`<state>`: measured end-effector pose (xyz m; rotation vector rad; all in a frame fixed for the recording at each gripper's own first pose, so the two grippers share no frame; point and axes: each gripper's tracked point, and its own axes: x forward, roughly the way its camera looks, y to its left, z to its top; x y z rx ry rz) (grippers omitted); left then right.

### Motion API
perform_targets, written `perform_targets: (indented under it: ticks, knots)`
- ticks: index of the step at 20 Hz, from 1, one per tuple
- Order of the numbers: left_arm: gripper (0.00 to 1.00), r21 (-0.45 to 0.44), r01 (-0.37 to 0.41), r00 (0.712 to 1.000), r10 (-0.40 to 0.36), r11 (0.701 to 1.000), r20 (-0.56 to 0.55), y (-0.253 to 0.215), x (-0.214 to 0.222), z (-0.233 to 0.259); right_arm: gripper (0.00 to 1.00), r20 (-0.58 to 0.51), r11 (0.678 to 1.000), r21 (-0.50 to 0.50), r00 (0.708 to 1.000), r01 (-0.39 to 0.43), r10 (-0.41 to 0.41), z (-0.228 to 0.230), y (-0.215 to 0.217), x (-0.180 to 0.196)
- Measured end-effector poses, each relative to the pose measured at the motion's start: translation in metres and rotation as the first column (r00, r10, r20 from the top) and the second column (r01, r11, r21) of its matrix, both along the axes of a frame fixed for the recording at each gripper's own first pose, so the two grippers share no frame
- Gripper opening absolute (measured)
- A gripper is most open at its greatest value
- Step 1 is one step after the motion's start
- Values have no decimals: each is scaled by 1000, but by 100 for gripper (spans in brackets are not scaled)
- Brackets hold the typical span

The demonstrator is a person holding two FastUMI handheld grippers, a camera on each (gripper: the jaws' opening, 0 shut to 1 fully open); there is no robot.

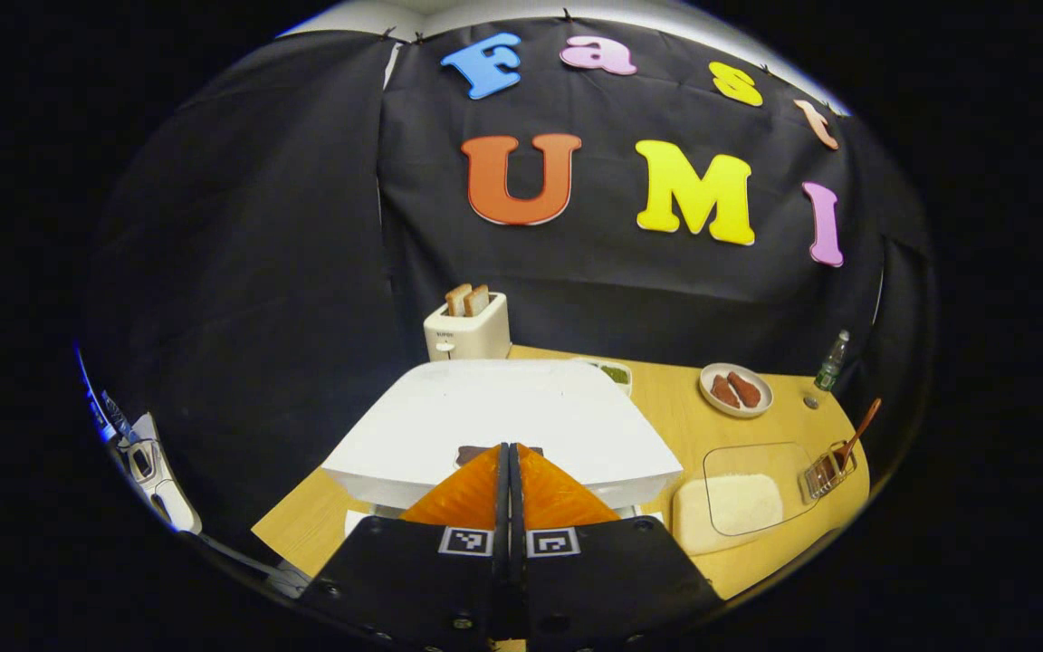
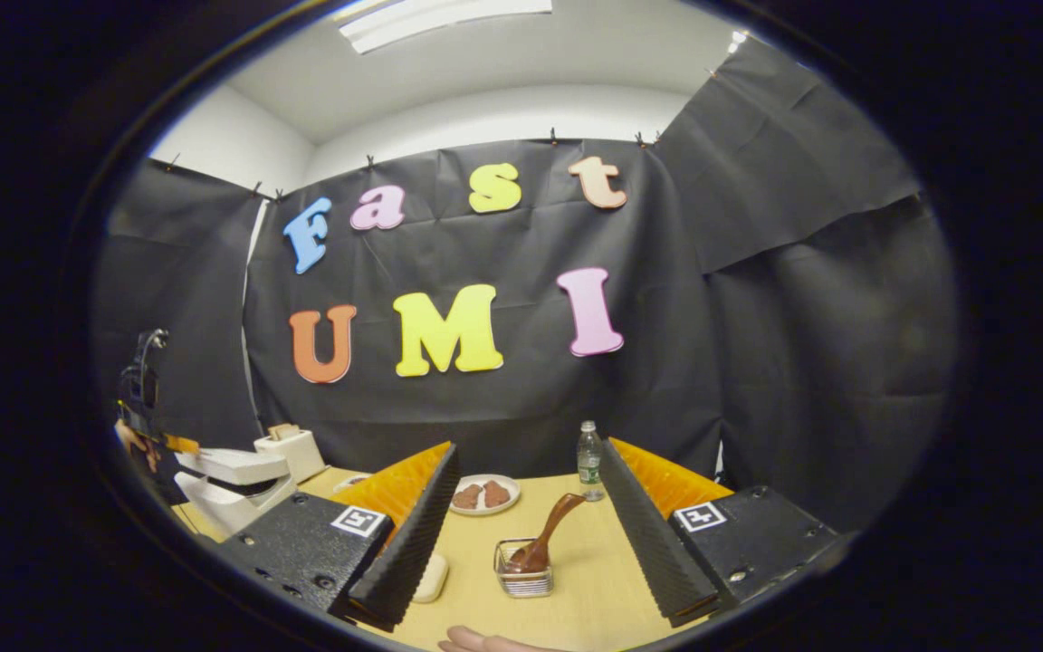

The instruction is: Close the left gripper, press the button to open the rice cooker; take a wooden spoon from the chopstick holder with the right hand, scoop a spoonful of rice and pour it into the rice cooker, then put the wooden spoon back into the chopstick holder.

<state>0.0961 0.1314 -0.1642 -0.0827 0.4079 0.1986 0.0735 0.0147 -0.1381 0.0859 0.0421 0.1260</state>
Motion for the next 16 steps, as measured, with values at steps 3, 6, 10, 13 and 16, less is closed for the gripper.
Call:
perform_targets:
  ticks: [3, 6, 10, 13, 16]
  knots:
    - [0, -85, 23, 999, -21, 996, 24, -23, -23, 12, 100, -6, 1000, -2, 1000, 4, -4, -9, -3, 1]
    - [5, -33, 74, 991, -69, 997, 117, -43, -37, 37, 100, -39, 1000, -1, 999, 9, -9, -27, -5, 8]
    - [70, -16, 85, 979, -81, 996, 185, -61, -63, 60, 100, -87, 1000, -6, 996, 12, -13, -52, -4, 21]
    - [95, -4, 60, 965, -57, 998, 255, -61, -72, 74, 95, -135, 1000, -1, 991, -4, 4, -76, 3, 32]
    - [94, 17, 77, 957, -79, 997, 279, -67, -91, 78, 100, -168, 1000, -11, 986, -17, 15, -100, 5, 49]
